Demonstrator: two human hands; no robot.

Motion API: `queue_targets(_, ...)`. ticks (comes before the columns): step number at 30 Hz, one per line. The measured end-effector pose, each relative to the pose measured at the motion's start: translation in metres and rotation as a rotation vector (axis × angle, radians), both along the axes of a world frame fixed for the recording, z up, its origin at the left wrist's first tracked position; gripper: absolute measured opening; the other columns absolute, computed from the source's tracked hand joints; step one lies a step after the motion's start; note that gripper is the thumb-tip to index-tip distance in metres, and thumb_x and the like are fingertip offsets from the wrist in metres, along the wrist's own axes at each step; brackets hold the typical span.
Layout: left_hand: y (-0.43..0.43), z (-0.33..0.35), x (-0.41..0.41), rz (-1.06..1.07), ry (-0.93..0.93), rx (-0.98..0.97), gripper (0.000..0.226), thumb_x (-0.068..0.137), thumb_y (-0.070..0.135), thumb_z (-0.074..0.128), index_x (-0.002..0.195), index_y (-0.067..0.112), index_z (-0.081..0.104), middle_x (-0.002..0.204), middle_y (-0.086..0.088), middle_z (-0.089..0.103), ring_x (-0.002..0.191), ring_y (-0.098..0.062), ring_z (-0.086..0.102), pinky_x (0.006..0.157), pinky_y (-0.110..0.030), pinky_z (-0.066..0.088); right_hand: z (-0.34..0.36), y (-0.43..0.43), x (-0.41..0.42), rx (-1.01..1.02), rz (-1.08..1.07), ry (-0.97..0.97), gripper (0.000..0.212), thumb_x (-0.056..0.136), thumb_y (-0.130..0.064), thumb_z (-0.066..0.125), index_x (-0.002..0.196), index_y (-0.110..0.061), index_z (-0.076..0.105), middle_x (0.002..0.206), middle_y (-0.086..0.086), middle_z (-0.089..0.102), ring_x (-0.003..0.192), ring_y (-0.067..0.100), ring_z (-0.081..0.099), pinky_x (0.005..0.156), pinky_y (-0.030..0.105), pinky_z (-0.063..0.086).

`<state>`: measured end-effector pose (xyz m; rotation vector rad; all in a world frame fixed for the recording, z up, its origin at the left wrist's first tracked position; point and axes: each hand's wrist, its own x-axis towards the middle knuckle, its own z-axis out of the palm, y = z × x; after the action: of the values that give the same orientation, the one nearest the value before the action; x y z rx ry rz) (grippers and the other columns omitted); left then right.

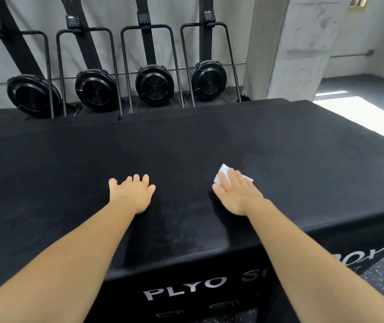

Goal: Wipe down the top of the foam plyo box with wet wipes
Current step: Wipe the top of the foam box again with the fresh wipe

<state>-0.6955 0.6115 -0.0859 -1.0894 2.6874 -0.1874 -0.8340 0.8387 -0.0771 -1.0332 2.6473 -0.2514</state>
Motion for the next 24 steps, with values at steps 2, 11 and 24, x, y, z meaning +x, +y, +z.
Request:
queue_targets(2, 0.000, 0.000, 0.000, -0.001, 0.003, 0.002, 0.051, 0.103, 0.033, 0.015, 0.153, 0.023, 0.012, 0.139, 0.004, 0.038, 0.127, -0.016, 0.039, 0.109, -0.050, 0.016, 0.001, 0.003, -0.007, 0.009, -0.032, -0.009, 0.046, 0.104, -0.041, 0.019, 0.141, -0.017, 0.031, 0.147, 0.002, 0.025, 0.137, 0.020, 0.019, 0.115, 0.036, 0.016)
queue_targets(11, 0.000, -0.002, -0.002, -0.014, 0.012, -0.016, 0.049, 0.102, 0.031, 0.019, 0.150, 0.022, 0.018, 0.136, 0.003, 0.040, 0.127, -0.018, 0.039, 0.106, -0.049, 0.018, 0.003, -0.018, 0.039, 0.061, -0.046, -0.020, 0.072, 0.102, -0.056, 0.014, 0.157, -0.010, 0.003, 0.164, 0.012, -0.004, 0.151, 0.027, -0.008, 0.122, 0.040, 0.001)
queue_targets(24, 0.020, 0.008, 0.028, 0.049, 0.180, 0.136, 0.039, 0.100, 0.035, 0.019, 0.131, 0.020, 0.037, 0.133, -0.005, 0.039, 0.128, -0.018, 0.033, 0.105, -0.047, 0.023, -0.007, -0.045, 0.124, 0.115, 0.231, -0.047, 0.076, 0.101, -0.061, 0.007, 0.155, -0.013, -0.018, 0.161, 0.009, -0.027, 0.148, 0.023, -0.029, 0.121, 0.040, -0.016)
